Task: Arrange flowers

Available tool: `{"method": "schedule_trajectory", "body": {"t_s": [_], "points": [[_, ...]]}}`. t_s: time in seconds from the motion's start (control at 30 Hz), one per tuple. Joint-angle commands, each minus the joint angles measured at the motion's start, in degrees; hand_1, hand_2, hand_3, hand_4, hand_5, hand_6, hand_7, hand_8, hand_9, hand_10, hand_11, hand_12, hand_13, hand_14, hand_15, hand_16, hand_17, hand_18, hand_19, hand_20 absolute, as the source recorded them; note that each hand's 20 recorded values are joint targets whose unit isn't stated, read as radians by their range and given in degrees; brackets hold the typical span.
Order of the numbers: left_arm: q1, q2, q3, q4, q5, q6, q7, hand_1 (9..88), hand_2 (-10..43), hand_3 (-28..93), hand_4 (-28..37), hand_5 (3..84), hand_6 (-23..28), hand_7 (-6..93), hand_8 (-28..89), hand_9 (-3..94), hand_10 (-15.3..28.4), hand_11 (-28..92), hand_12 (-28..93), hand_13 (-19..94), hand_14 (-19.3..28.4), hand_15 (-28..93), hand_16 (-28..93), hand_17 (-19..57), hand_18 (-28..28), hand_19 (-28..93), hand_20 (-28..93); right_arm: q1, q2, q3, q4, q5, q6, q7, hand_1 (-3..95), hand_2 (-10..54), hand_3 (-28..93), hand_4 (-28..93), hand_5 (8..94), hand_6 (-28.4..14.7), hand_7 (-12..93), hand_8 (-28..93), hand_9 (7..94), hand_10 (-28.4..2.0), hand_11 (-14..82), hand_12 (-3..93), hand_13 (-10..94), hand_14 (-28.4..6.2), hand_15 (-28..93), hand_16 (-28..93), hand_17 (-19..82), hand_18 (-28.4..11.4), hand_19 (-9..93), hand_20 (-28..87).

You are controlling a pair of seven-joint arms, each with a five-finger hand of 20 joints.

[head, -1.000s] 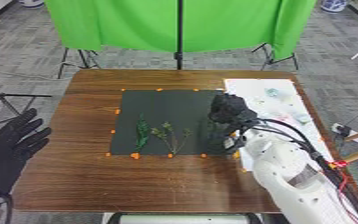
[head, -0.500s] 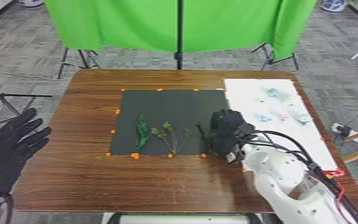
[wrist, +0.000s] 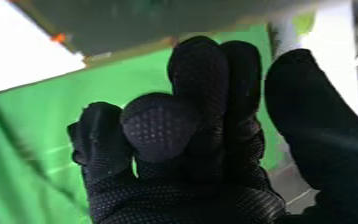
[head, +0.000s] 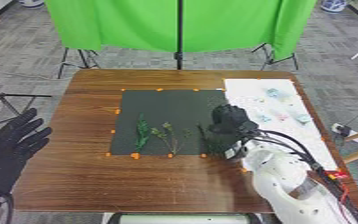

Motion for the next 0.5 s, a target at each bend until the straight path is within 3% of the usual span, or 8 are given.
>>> {"method": "schedule_trajectory", "body": {"t_s": [0.03, 0.1, 0.3, 0.5], "points": [[0.8, -0.68, -0.14, 0.23, 0.16, -0.28, -0.32, 24.8, -5.8, 69, -27.9, 29.2, 0.6, 23.3, -12, 23.5, 10.0, 21, 15, 22, 13.7, 30, 1, -10.0, 23.2, 45, 6, -1.8, 2.9, 5.2, -2.1, -9.4, -3.5, -0.4, 37.9, -7.9, 86, -27, 60.3, -4.0, 66, -1, 76.2, -7.5, 41.6, 40.9, 72, -6.4, 74, 29, 39, -18.2, 92, 50], [0.9, -0.52, -0.1, 0.21, 0.08, -0.07, -0.13, 24.8, -5.7, 69, -28.0, 29.3, 0.5, 23.2, -12, 23.5, 9.9, 21, 15, 22, 13.7, 30, 1, -10.0, 23.2, 45, 6, -2.3, 4.9, 5.4, -1.4, -10.7, -3.2, -1.4, 41.3, -9.3, 86, -28, 54.4, -3.3, 63, -8, 68.8, -6.3, 37.4, 46.1, 64, -5.8, 74, 29, 34, -17.2, 87, 46], [1.1, -0.58, -0.11, 0.14, 0.08, 0.02, 0.04, 24.7, -5.7, 70, -28.0, 29.2, 0.6, 23.3, -12, 23.5, 10.0, 21, 15, 22, 13.8, 30, 1, -10.0, 23.1, 45, 6, -4.9, 7.8, 7.1, 0.3, -14.1, -4.5, -7.0, 40.6, -9.5, 79, -28, 54.6, -0.2, 44, -24, 61.6, -6.2, 42.7, 40.1, 59, -4.7, 72, 25, 31, -16.8, 83, 46], [1.3, -0.47, -0.26, 0.11, 0.05, 0.06, 0.15, 24.7, -5.7, 70, -27.9, 29.2, 0.5, 23.3, -12, 23.5, 10.0, 21, 15, 22, 13.8, 30, 1, -10.1, 23.2, 45, 6, -6.5, 8.0, 7.3, 0.1, -14.3, -4.9, -9.3, 38.2, -9.5, 78, -28, 52.8, -0.4, 42, -25, 57.0, -7.6, 51.3, 32.2, 56, -4.7, 72, 23, 29, -16.5, 82, 46]]}}
